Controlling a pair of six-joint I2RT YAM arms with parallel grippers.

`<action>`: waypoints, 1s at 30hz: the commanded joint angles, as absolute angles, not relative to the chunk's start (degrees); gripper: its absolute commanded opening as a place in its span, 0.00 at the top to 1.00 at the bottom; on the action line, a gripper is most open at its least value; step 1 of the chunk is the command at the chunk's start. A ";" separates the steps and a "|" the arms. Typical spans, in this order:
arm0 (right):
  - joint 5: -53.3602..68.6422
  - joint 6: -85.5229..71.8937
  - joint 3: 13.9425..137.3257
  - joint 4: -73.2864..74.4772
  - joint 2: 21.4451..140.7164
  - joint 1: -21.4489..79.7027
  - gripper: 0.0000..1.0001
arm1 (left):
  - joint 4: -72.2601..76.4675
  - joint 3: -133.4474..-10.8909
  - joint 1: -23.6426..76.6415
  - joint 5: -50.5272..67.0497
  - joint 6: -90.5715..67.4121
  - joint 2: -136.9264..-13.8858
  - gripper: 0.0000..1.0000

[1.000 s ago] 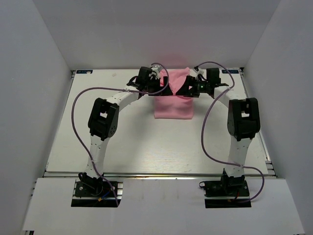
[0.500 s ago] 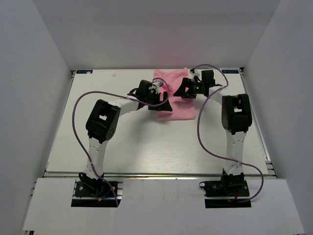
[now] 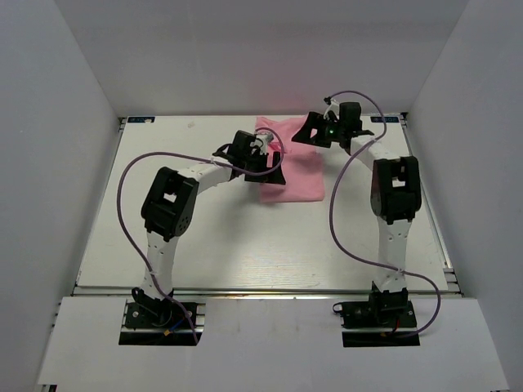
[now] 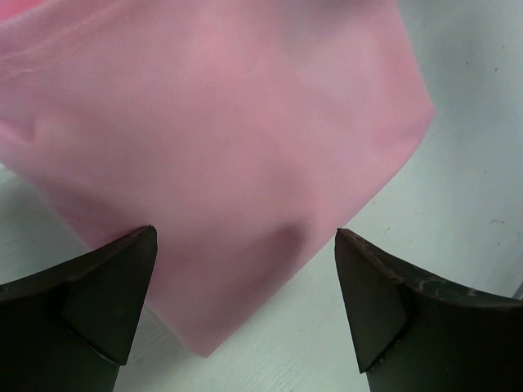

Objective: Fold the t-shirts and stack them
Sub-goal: Grab one side of the 2/3 rectangular tshirt with both arms

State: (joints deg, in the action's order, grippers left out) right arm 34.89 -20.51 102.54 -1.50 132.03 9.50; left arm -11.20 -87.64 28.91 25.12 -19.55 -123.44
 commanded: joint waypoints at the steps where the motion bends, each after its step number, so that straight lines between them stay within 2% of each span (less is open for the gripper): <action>1: 30.43 -18.28 96.26 -0.09 118.60 9.23 0.10 | -14.33 -90.36 29.09 20.93 -16.79 -115.15 0.00; 6: 19.72 -19.60 79.06 5.18 104.37 9.14 0.10 | -15.64 -82.91 29.09 13.20 -17.48 -106.80 0.00; 9: 16.89 -20.65 72.44 7.46 100.56 9.05 0.10 | -18.36 -79.12 29.09 10.02 -18.11 -104.86 0.00; 13: 15.47 -21.27 65.32 10.72 97.92 8.97 0.10 | -19.68 -77.78 29.09 11.77 -18.63 -106.51 0.00; 22: 14.85 -22.32 60.91 11.26 99.14 9.05 0.10 | -20.21 -77.26 31.72 10.63 -19.78 -111.70 0.00; 25: 16.96 -22.94 60.56 10.99 100.46 9.23 0.10 | -20.21 -77.78 31.73 10.63 -19.78 -113.90 0.05; 27: 17.66 -23.12 60.38 10.98 101.51 9.23 0.11 | -20.21 -77.78 32.26 11.24 -19.78 -114.43 0.12; 30: 16.88 -23.29 59.24 10.46 101.78 9.14 0.11 | -18.82 -76.38 32.26 11.25 -19.78 -115.22 0.13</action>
State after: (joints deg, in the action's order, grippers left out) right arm 16.45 -22.55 60.62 11.75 101.30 9.34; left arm -19.25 -77.69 32.01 11.18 -19.59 -114.93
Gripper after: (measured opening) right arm 0.889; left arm 0.879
